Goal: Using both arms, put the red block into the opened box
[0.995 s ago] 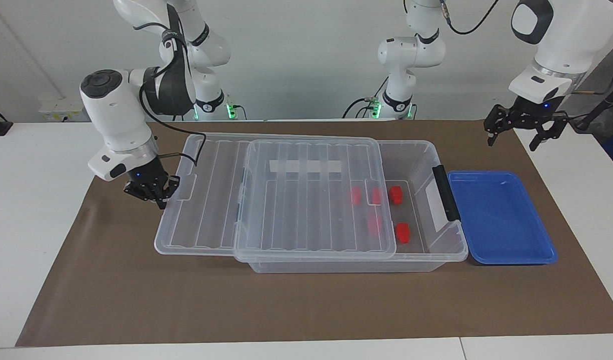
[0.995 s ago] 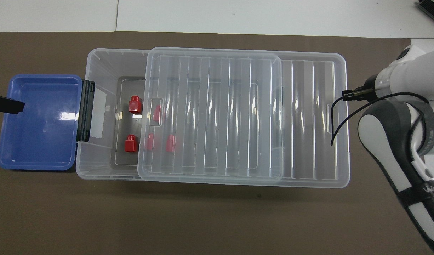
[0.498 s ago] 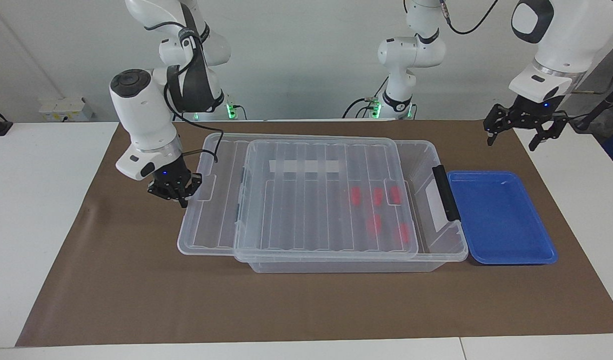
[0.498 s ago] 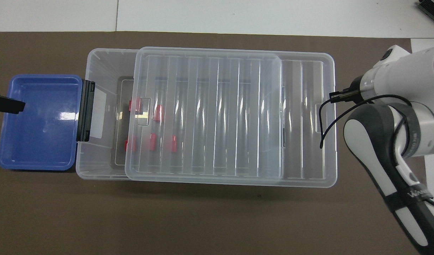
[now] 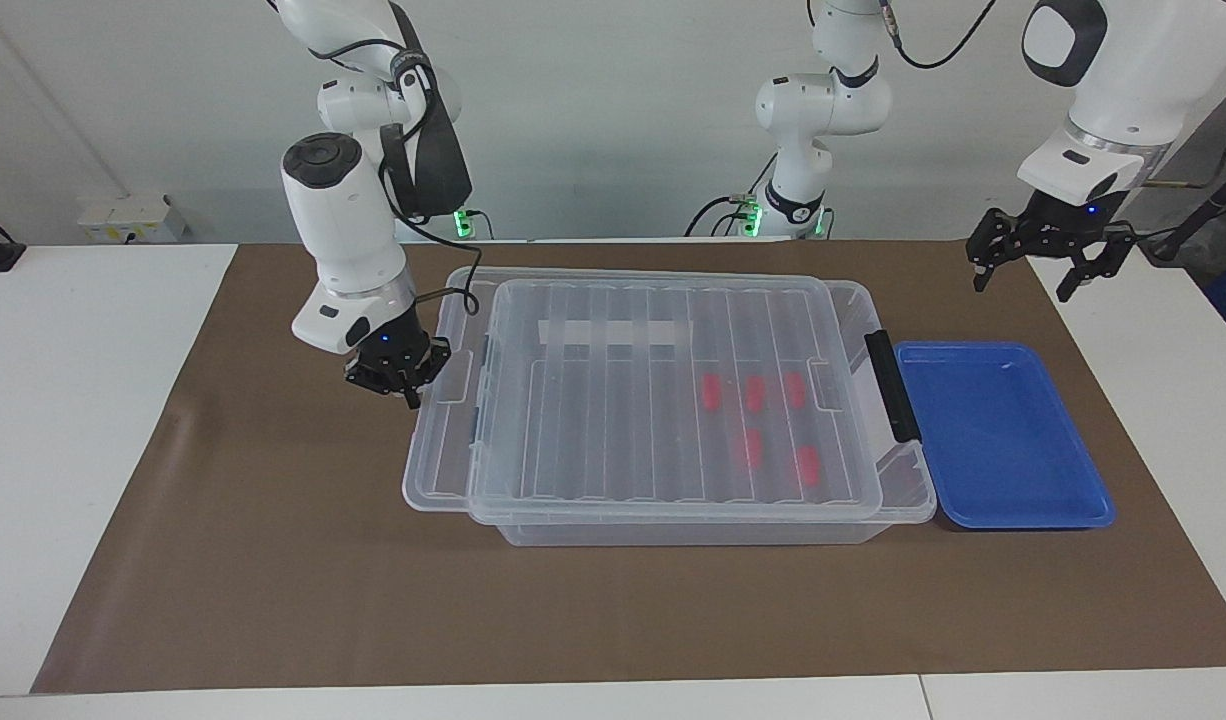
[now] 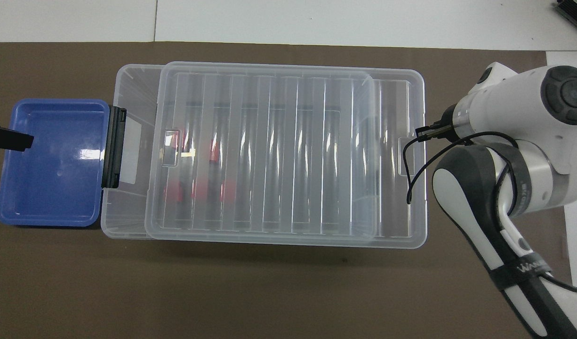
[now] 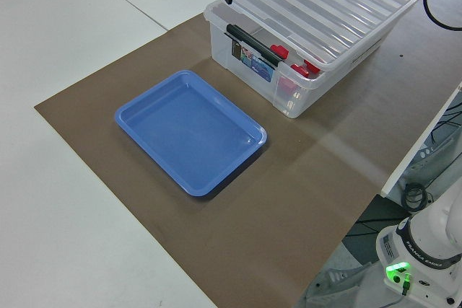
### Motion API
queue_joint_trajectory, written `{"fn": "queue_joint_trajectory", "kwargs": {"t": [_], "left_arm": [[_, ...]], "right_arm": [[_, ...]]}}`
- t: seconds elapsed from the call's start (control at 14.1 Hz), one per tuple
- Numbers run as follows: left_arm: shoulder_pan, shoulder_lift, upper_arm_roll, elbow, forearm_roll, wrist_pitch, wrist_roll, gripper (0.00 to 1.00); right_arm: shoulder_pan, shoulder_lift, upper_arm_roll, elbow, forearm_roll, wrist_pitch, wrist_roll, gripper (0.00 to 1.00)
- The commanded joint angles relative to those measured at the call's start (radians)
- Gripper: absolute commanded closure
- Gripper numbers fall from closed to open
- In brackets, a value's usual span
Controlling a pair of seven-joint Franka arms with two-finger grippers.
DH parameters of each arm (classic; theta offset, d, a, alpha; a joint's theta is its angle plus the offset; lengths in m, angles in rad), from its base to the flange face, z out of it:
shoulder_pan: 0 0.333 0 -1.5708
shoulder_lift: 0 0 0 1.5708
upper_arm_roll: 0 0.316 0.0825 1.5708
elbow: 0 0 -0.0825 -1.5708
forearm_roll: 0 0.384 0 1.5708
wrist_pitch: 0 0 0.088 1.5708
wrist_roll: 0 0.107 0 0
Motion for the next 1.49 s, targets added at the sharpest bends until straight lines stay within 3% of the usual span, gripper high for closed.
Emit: {"fn": "queue_joint_trajectory", "kwargs": {"t": [0.0, 0.92, 1.42], "left_arm": [[-0.010, -0.023, 0.004, -0.023, -0.017, 0.017, -0.013, 0.00], [-0.022, -0.029, -0.011, -0.039, -0.018, 0.044, -0.085, 0.00], [-0.027, -0.029, -0.010, -0.025, -0.090, -0.037, -0.107, 0.00]], "right_arm": [[0.022, -0.002, 0.002, -0.002, 0.014, 0.001, -0.003, 1.00], [0.042, -0.002, 0.017, 0.008, 0.041, 0.001, 0.023, 1.00], [-0.033, -0.080, 0.006, 0.010, 0.040, -0.077, 0.089, 1.00]]}}
